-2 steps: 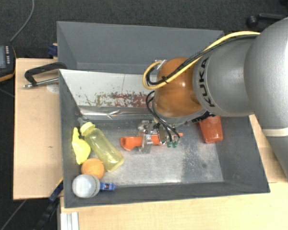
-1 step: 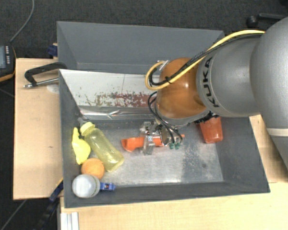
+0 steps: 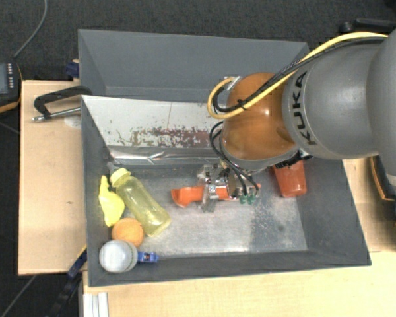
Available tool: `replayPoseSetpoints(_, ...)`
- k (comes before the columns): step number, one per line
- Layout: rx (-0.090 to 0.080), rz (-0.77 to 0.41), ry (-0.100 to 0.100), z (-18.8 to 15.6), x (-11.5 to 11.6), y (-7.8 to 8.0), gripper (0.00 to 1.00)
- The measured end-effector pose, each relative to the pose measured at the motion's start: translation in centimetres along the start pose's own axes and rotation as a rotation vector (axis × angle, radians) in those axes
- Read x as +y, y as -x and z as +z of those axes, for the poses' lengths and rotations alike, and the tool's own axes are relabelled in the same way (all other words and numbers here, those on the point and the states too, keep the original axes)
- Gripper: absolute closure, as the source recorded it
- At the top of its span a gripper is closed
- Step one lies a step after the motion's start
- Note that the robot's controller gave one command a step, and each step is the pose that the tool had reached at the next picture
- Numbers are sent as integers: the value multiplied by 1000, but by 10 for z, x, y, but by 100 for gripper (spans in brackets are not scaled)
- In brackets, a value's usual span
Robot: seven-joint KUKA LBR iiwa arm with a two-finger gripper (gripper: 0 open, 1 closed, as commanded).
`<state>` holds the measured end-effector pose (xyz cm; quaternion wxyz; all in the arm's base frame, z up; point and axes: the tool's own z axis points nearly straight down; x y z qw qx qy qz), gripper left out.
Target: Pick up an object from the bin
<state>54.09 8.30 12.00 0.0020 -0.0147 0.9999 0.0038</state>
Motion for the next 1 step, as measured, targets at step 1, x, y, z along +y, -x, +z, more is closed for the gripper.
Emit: replayPoseSetpoints(1,-2,-20,0,25,-7,10,100)
